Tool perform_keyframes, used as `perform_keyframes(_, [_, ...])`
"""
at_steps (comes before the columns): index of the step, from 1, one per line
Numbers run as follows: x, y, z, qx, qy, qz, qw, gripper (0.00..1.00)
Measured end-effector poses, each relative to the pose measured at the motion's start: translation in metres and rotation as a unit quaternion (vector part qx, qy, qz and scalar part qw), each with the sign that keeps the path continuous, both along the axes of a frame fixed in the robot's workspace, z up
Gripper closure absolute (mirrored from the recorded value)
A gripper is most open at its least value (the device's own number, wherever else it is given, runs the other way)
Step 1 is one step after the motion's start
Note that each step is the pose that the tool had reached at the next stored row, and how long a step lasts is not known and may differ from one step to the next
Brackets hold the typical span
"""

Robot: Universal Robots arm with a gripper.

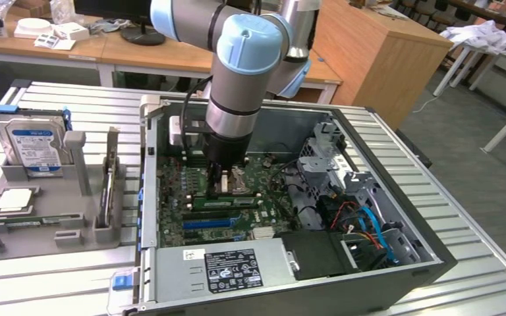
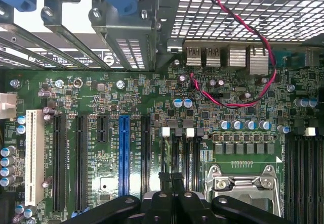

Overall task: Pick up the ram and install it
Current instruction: 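Press down the ram until it locks into place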

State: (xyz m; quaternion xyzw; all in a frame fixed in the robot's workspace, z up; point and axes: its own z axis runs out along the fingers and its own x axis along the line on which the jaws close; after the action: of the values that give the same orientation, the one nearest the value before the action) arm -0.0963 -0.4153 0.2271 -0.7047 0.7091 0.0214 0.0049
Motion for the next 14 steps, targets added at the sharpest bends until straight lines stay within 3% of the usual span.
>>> perform_keyframes(14, [0.0000,0.0000,-0.0013,0.0000,-0.0001,0.000,1.0000,0.89])
